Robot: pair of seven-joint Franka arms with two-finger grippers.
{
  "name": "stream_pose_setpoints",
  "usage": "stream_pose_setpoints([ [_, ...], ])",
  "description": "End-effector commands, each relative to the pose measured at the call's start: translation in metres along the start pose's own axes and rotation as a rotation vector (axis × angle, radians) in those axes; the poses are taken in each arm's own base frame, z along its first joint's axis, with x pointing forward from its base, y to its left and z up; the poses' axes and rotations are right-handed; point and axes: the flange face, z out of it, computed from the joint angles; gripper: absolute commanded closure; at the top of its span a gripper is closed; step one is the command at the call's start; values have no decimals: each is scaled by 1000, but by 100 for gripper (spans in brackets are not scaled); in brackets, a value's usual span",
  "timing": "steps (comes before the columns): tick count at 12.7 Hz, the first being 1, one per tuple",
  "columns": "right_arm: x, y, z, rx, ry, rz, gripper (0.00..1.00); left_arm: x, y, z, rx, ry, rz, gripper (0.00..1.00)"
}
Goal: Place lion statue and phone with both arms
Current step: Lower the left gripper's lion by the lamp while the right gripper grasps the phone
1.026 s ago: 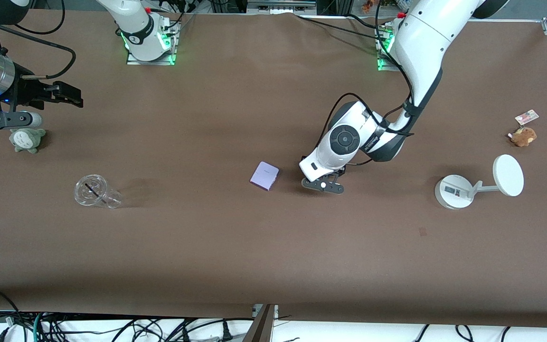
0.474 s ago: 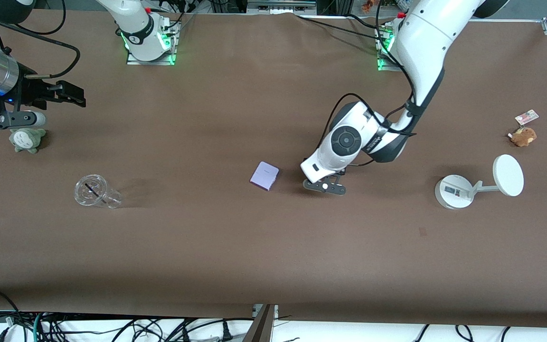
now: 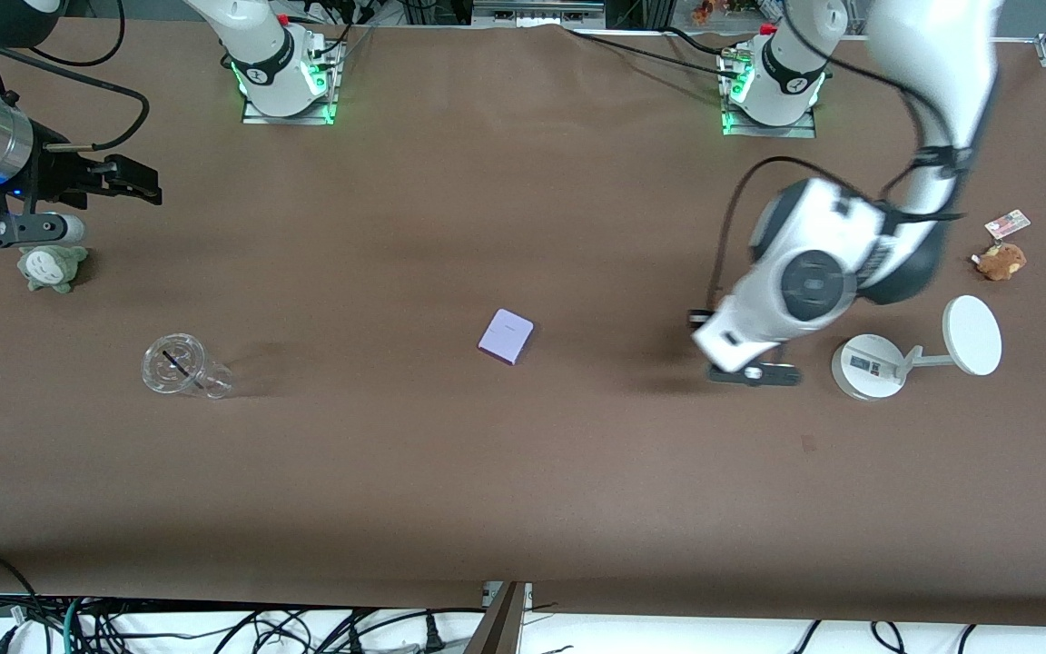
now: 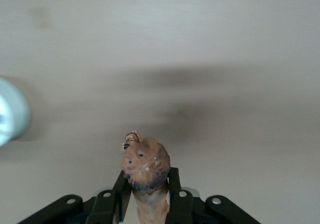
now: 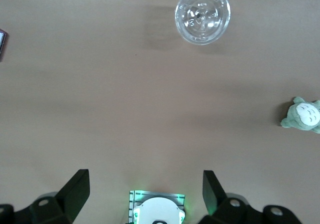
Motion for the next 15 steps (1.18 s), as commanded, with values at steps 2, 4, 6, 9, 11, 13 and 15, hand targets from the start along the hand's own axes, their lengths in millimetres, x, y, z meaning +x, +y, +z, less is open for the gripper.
stream_pose_setpoints([
  [2, 13, -40, 6, -8, 0, 52, 0, 14, -49, 27, -3, -24, 25, 84],
  [4, 20, -64, 12, -13, 14, 88, 0, 23, -81, 48, 84, -14, 29, 84],
  [6, 29, -101, 22, 2, 36, 138, 0, 29, -87, 62, 91, -6, 29, 84],
  [9, 55, -172, 61, 7, 74, 234, 0, 34, -93, 80, 78, -8, 26, 83],
  [11, 83, -229, 92, 22, 106, 327, 0, 33, -98, 91, 68, 6, 21, 83],
  [13, 107, -271, 121, 40, 124, 385, 0, 36, -102, 106, 58, 34, 21, 83],
  [15, 127, -303, 149, 61, 146, 424, 0, 39, -112, 115, 97, 42, 40, 83],
])
